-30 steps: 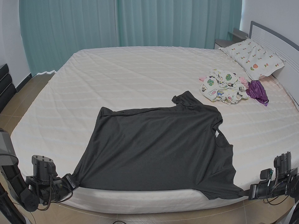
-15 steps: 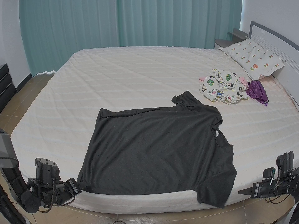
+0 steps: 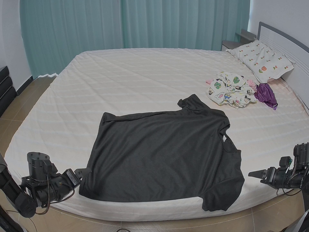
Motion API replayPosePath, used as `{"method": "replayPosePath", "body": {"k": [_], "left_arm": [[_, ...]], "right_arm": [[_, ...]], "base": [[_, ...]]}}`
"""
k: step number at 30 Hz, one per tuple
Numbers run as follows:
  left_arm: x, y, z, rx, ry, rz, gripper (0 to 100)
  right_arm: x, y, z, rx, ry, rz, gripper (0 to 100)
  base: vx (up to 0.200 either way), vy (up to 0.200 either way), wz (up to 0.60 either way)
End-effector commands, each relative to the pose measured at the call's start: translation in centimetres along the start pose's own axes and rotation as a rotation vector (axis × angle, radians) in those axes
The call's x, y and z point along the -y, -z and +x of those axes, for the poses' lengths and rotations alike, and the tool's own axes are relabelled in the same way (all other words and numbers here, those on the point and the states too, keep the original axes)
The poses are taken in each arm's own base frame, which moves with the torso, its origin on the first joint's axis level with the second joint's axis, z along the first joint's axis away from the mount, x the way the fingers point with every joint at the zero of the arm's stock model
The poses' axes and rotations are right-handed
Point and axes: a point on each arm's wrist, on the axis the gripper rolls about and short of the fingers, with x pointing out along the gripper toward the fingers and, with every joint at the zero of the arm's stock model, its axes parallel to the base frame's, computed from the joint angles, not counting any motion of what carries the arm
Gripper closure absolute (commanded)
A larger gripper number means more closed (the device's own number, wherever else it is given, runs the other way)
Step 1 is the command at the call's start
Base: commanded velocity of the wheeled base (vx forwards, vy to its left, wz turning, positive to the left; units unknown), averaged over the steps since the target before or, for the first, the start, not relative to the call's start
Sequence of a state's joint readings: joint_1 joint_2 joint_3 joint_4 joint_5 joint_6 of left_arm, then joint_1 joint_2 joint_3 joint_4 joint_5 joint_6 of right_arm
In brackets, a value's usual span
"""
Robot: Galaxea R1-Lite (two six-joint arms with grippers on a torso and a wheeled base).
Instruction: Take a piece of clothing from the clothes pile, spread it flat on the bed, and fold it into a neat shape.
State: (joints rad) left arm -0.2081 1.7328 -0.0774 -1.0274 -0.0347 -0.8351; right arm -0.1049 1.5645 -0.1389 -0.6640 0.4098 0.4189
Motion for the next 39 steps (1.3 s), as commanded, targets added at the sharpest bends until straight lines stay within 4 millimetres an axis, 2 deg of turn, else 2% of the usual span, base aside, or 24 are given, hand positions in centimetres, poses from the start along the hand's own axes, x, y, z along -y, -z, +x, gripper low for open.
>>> {"method": "replayPosePath", "body": {"k": [1, 8, 11, 22, 32, 39], "left_arm": [[2.3, -2.1, 0.2, 0.091, 0.108, -0.032, 0], [3.2, -2.7, 1.9, 0.082, 0.122, -0.046, 0], [3.0, -2.5, 2.1, 0.042, 0.135, -0.048, 0], [2.7, -2.3, 2.8, 0.003, 0.131, -0.082, 0], [2.6, -2.2, 2.7, -0.003, 0.132, -0.078, 0], [2.6, -2.1, 2.8, -0.006, 0.133, -0.075, 0]], "right_arm": [[-1.1, -2.0, 0.2, 0.064, -0.050, -0.009, 0], [-1.3, -2.5, 0.5, 0.068, -0.061, 0.043, 0], [-1.5, -2.2, 0.6, 0.050, -0.067, 0.071, 0], [-1.2, -1.9, 1.2, 0.018, -0.055, 0.108, 0], [-1.3, -1.7, 1.2, 0.008, -0.059, 0.104, 0], [-1.5, -1.4, 1.3, -0.005, -0.065, 0.096, 0]], "base": [[0.000, 0.000, 0.00], [0.000, 0.000, 0.00], [0.000, 0.000, 0.00], [0.000, 0.200, 0.00], [0.000, 0.000, 0.00], [0.200, 0.000, 0.00]]}}
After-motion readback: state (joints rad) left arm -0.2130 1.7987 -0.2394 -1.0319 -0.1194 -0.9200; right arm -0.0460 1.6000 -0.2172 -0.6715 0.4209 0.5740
